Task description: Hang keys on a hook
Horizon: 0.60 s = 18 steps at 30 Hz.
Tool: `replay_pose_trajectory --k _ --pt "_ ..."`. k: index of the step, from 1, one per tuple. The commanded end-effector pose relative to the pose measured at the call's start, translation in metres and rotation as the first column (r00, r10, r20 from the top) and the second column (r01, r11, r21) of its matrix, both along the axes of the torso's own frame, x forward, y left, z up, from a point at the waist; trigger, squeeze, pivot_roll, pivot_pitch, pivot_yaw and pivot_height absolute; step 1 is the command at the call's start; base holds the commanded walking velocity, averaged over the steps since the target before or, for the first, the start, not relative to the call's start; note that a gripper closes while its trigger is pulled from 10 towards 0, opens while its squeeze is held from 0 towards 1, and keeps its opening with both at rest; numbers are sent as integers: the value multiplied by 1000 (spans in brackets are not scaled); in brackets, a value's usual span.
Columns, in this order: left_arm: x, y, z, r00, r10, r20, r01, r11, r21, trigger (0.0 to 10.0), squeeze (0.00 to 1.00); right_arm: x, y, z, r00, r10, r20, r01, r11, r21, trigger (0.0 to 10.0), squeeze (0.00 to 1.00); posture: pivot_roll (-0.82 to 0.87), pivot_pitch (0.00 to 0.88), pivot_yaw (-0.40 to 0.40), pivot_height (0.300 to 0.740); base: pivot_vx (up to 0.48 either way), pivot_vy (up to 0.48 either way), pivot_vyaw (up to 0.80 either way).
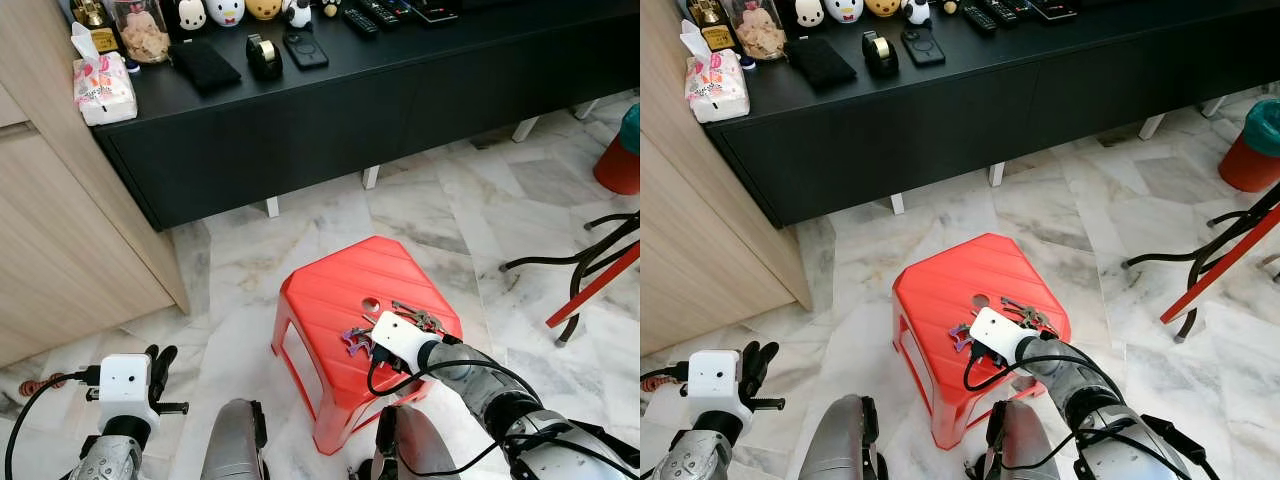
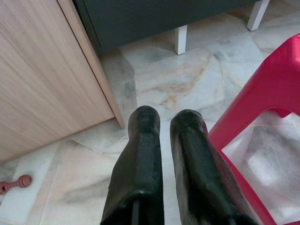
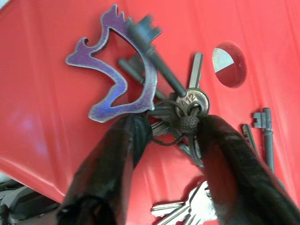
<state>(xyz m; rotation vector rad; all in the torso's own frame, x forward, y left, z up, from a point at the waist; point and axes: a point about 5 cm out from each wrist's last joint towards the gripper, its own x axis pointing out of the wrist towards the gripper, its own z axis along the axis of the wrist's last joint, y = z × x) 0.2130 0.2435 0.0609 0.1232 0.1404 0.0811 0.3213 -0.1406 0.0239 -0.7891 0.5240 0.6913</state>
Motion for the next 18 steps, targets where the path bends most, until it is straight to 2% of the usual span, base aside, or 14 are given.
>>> replay_pose_trajectory --k 1,10,15,18 --pt "-4 0 -1 1000 -7 -17 7 1000 7 10000 0 -17 0 -19 996 14 -93 -16 1000 -19 0 0 234 236 -52 612 0 0 0" --pt "-3 0 -1 1000 -10 -19 10 1000 9 10000 0 -18 -1 -20 995 -25 -99 26 1000 8 0 0 234 232 -52 612 0 0 0" --pt "-2 0 -2 1000 -10 -21 10 1000 10 10000 0 -7 -8 -10 989 -140 -50 144 985 92 0 0 230 230 -50 612 0 0 0" --pt "-1 1 -3 1000 -8 -22 8 1000 11 10000 0 0 -11 -1 978 -206 -23 207 964 169 0 0 226 224 -50 612 0 0 0"
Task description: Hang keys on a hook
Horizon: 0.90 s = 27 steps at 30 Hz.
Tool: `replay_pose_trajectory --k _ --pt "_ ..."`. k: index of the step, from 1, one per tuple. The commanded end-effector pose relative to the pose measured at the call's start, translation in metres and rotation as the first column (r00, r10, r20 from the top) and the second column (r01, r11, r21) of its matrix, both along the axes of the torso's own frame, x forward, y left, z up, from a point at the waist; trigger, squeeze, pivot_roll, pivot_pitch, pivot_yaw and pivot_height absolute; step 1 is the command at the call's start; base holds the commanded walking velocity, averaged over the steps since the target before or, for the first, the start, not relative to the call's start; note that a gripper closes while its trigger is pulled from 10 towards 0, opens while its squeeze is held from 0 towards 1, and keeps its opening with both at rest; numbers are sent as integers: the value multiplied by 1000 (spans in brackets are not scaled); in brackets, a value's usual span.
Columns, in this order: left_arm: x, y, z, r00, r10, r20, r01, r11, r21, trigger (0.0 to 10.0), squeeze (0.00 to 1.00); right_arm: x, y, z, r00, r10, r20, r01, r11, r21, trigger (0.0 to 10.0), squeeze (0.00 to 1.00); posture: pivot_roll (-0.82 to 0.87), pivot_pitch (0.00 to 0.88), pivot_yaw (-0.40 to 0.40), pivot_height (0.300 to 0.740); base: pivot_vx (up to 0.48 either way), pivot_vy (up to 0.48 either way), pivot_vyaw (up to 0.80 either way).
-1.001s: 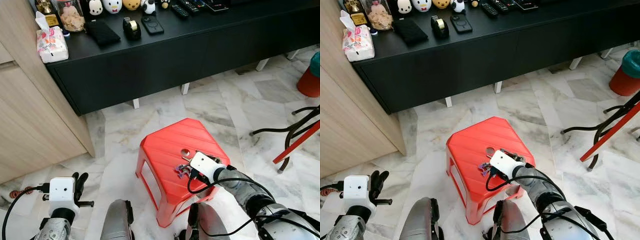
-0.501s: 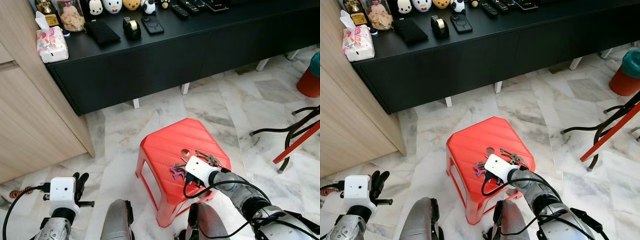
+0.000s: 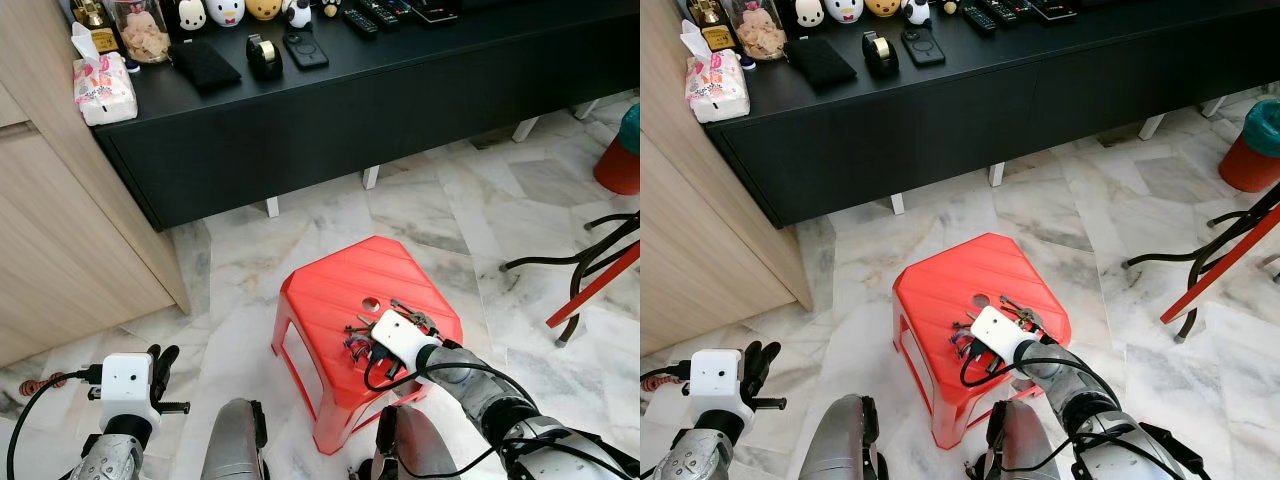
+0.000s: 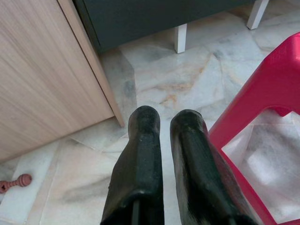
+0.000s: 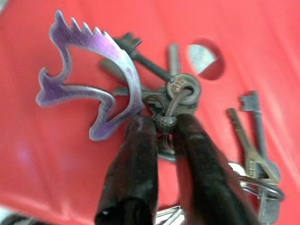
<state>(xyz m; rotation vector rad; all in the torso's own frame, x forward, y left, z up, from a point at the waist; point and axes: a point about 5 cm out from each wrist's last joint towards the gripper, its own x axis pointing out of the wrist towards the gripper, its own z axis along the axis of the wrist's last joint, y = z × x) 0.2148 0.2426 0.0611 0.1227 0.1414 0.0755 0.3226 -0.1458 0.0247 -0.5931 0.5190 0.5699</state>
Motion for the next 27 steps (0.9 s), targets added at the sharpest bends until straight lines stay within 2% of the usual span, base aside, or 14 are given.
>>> replay_pose_trajectory --k 1,6,8,15,20,23,24,26,27 --pt "-2 2 -3 1000 -2 -21 2 1000 13 10000 0 1 -7 1 998 -62 2 62 997 35 0 0 226 221 -50 612 0 0 0" --pt "1 1 -5 1000 -1 -22 1 1000 12 10000 0 4 -14 6 987 -156 47 150 983 105 0 0 221 211 -50 612 0 0 0" --pt "1 1 -5 1000 -1 -23 2 1000 12 10000 0 4 -14 6 986 -159 50 153 982 112 0 0 221 210 -50 612 0 0 0" --pt "6 3 -6 1000 5 -19 -4 1000 16 10000 0 7 -11 15 973 -198 114 169 959 229 0 0 220 179 -50 612 0 0 0" --pt "9 3 -6 1000 7 -17 -7 1000 18 10000 0 10 -12 18 968 -218 124 183 951 249 0 0 220 175 -51 612 0 0 0" --pt "12 4 -8 1000 9 -16 -9 1000 18 10000 0 15 -13 26 952 -274 137 220 922 318 0 0 221 154 -54 612 0 0 0" --pt "13 5 -9 1000 12 -15 -12 1000 19 10000 0 18 -13 32 938 -313 146 239 894 378 0 0 219 141 -58 612 0 0 0" --pt "13 5 -10 1000 15 -16 -14 1000 21 10000 0 19 -14 34 932 -329 152 246 883 400 0 0 219 135 -60 612 0 0 0" --pt "13 7 -12 999 28 -19 -27 999 22 10000 0 21 -15 41 911 -376 169 258 840 477 0 0 218 112 -65 612 0 0 0"
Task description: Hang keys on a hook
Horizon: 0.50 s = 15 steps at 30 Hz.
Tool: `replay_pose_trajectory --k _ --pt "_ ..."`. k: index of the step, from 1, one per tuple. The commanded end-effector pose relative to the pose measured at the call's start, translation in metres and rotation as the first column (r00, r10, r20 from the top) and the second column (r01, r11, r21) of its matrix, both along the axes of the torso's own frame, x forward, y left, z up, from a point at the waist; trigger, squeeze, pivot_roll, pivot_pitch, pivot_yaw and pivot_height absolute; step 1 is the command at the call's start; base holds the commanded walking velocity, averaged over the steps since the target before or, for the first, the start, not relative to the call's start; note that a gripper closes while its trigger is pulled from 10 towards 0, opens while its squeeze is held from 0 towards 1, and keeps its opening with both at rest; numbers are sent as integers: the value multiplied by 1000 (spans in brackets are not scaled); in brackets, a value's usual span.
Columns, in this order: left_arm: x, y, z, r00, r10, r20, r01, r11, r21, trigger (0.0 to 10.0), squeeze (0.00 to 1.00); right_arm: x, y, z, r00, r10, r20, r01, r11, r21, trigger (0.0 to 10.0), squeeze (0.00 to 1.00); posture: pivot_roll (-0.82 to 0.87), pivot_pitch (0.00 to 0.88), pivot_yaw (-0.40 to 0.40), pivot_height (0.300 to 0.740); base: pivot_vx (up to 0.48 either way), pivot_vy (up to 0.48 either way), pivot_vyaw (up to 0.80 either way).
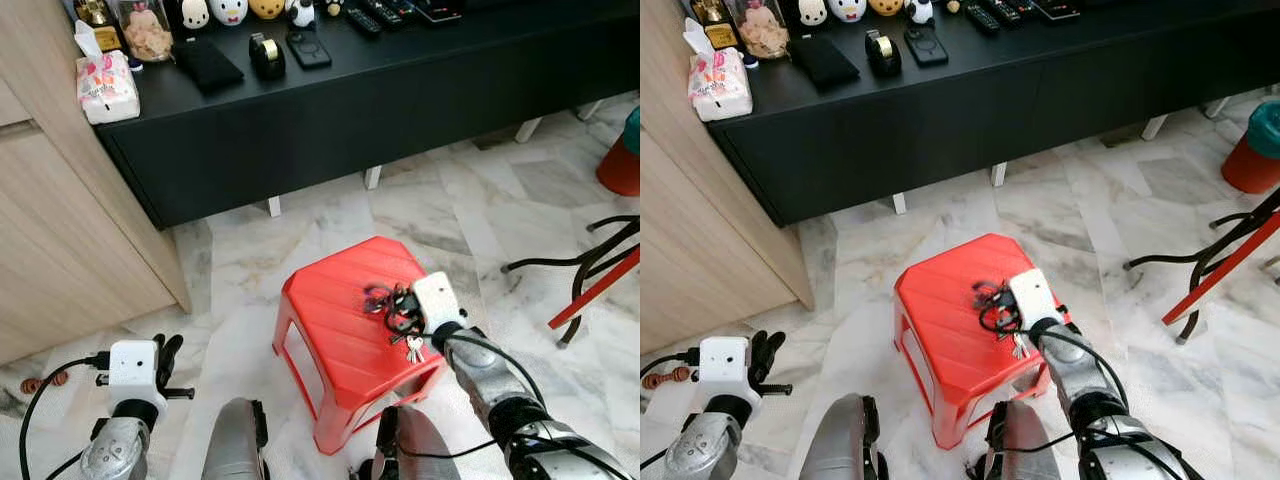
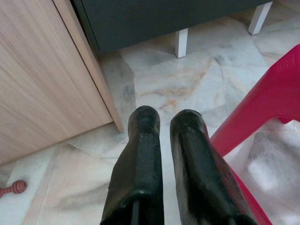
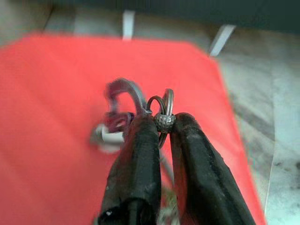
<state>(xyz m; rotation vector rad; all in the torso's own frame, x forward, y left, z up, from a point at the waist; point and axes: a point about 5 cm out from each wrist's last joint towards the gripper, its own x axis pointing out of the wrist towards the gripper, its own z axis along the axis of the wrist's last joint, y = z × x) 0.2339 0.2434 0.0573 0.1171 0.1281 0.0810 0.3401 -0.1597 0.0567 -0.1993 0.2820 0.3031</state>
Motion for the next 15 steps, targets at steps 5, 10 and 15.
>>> replay_pose_trajectory --k 5,10,15 --pt "-5 11 -13 998 52 -38 -51 998 22 10000 0 3 0 21 989 -79 128 50 976 211 0 0 216 86 -70 612 0 0 0" --pt "-4 14 -20 996 70 -49 -69 997 18 10000 0 -6 6 36 975 -82 208 12 949 315 10000 0 202 52 -75 612 0 0 0" --pt "-10 18 -34 991 98 -90 -98 995 8 10000 0 -25 7 42 967 -122 222 25 918 396 10000 0 191 31 -80 612 0 0 0"
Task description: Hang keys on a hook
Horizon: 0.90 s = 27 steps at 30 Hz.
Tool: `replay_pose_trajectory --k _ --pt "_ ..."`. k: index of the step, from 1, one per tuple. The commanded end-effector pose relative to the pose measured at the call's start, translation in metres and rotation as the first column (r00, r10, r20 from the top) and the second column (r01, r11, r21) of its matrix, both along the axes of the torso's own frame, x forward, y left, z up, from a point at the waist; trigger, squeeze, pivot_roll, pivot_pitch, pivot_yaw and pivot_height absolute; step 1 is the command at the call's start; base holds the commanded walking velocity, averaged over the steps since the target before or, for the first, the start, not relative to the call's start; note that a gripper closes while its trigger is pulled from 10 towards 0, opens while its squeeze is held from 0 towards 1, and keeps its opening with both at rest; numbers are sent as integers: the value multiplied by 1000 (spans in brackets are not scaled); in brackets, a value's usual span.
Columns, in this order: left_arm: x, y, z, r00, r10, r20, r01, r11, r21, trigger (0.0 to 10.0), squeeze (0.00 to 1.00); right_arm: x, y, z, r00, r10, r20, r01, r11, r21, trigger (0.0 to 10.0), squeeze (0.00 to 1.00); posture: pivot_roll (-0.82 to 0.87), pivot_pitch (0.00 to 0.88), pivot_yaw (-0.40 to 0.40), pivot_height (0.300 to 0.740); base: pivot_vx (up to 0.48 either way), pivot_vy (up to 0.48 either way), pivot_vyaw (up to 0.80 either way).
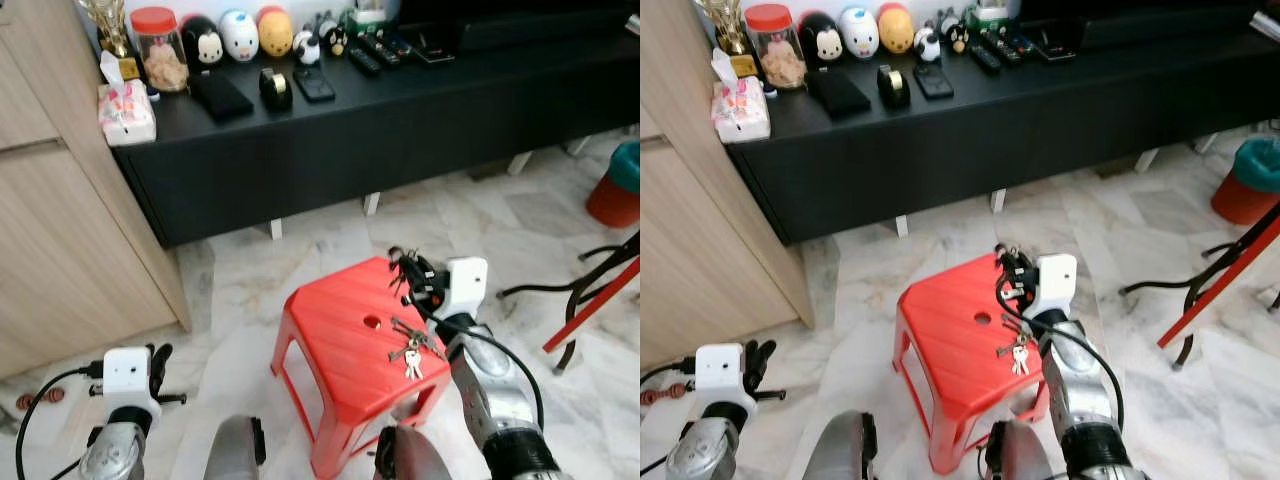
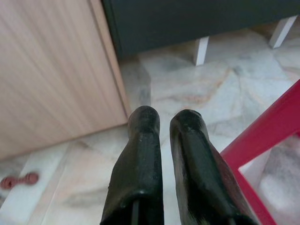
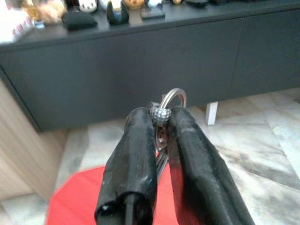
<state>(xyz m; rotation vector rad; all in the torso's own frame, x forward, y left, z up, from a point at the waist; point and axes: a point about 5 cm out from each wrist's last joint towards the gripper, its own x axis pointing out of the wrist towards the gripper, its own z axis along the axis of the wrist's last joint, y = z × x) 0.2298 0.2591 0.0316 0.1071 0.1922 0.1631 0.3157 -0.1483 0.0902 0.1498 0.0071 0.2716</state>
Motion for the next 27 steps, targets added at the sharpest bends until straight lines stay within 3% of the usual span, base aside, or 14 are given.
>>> replay_pose_trajectory --k 1,8,27 --pt "-6 2 -8 999 12 -32 -12 1000 9 10000 0 -1 -4 9 1000 -23 21 22 999 24 10000 0 191 31 -80 612 0 0 0" --pt "-5 -1 -17 999 14 -47 -14 1000 -9 10000 0 -8 -13 14 996 -86 12 85 992 95 10000 0 184 15 -84 612 0 0 0" --pt "-16 -2 -42 991 47 -129 -57 996 -74 10000 0 -20 -32 5 983 -164 -78 170 982 79 10000 0 171 0 -76 737 0 0 0"
